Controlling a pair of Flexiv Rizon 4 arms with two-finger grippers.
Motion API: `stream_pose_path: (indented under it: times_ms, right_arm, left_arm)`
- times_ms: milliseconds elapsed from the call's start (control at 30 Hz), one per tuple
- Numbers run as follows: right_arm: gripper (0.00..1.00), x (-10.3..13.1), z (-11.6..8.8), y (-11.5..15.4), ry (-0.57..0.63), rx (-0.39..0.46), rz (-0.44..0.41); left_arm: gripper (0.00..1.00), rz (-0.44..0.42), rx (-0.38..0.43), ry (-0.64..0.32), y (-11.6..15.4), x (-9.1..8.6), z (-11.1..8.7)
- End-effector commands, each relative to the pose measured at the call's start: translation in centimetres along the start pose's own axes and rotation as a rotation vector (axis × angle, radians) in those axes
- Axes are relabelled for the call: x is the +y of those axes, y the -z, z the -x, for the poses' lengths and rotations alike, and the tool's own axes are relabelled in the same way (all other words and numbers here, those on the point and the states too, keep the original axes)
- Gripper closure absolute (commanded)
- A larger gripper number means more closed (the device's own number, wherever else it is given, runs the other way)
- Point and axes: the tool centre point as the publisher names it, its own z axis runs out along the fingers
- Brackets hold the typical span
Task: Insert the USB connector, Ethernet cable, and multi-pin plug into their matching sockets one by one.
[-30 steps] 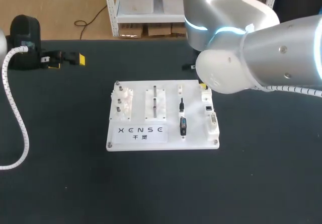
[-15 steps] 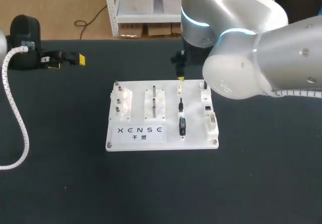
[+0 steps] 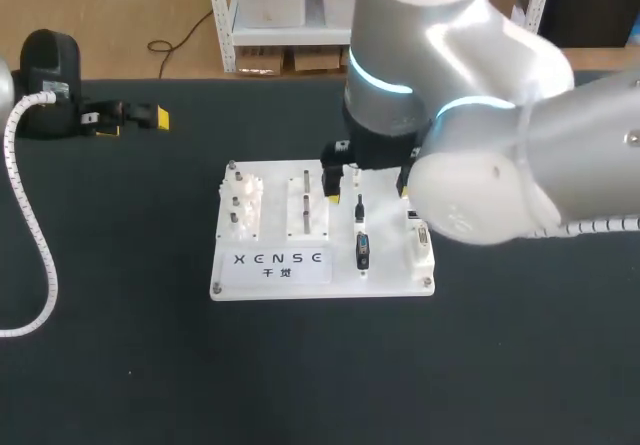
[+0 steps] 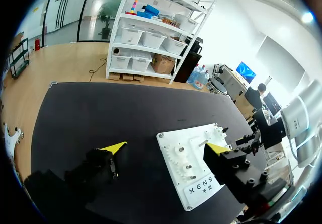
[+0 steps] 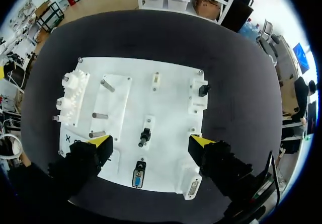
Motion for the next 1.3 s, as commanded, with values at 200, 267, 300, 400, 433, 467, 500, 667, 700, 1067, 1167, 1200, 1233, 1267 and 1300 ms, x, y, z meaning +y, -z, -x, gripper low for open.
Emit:
stream_pose_path:
  times_ms: [200, 267, 300, 400, 433, 467, 500, 667, 700, 1067, 1167, 1200, 1233, 1267, 1300]
  right_arm:
    - [0.51, 0.9, 0.3, -2.0, -0.006, 0.018, -0.016]
    - [0.52, 0.9, 0.4, -2.3, -0.005, 0.021, -0.024]
    - [0.53, 0.9, 0.4, -2.4, -0.006, 0.023, -0.028]
    - [0.54, 0.9, 0.5, -2.7, -0.007, 0.031, -0.037]
    - [0.55, 0.9, 0.5, -2.8, -0.006, 0.032, -0.040]
    - [0.55, 0.8, 0.5, -3.0, -0.004, 0.034, -0.043]
    - [0.55, 0.8, 0.5, -3.0, -0.004, 0.036, -0.045]
    - [0.65, 0.6, 0.3, -3.3, 0.001, 0.042, -0.054]
    - [0.73, 0.6, 0.3, -3.4, 0.001, 0.043, -0.054]
    - [1.00, -0.1, 0.5, -2.2, 0.014, 0.008, -0.031]
    - [1.00, -0.1, 0.8, -1.1, 0.017, -0.019, -0.010]
    - [1.00, -0.1, 0.9, -0.6, 0.012, -0.025, 0.002]
    - [1.00, -0.2, 1.0, -0.2, 0.013, -0.037, 0.006]
    - [1.00, -0.3, 1.1, 0.3, 0.010, -0.045, 0.014]
    - [1.00, -0.5, 1.2, 0.6, 0.007, -0.051, 0.020]
  left_arm:
    - [0.00, 0.000, 0.000, 0.000, 0.0, 0.0, 0.0]
    - [0.00, 0.000, 0.000, 0.000, 0.0, 0.0, 0.0]
    - [0.00, 0.000, 0.000, 0.000, 0.0, 0.0, 0.0]
    - [0.00, 0.000, 0.000, 0.000, 0.0, 0.0, 0.0]
    - [0.00, 0.000, 0.000, 0.000, 0.0, 0.0, 0.0]
    - [0.00, 0.000, 0.000, 0.000, 0.0, 0.0, 0.0]
    - [0.00, 0.000, 0.000, 0.000, 0.0, 0.0, 0.0]
    - [0.00, 0.000, 0.000, 0.000, 0.0, 0.0, 0.0]
    - [0.00, 0.000, 0.000, 0.000, 0.0, 0.0, 0.0]
    - [0.00, 0.000, 0.000, 0.000, 0.0, 0.0, 0.0]
    - [0.00, 0.000, 0.000, 0.000, 0.0, 0.0, 0.0]
    - [0.00, 0.000, 0.000, 0.000, 0.0, 0.0, 0.0]
    - [0.00, 0.000, 0.000, 0.000, 0.0, 0.0, 0.0]
    - [0.00, 0.000, 0.000, 0.000, 0.0, 0.0, 0.0]
    - [0.00, 0.000, 0.000, 0.000, 0.0, 0.0, 0.0]
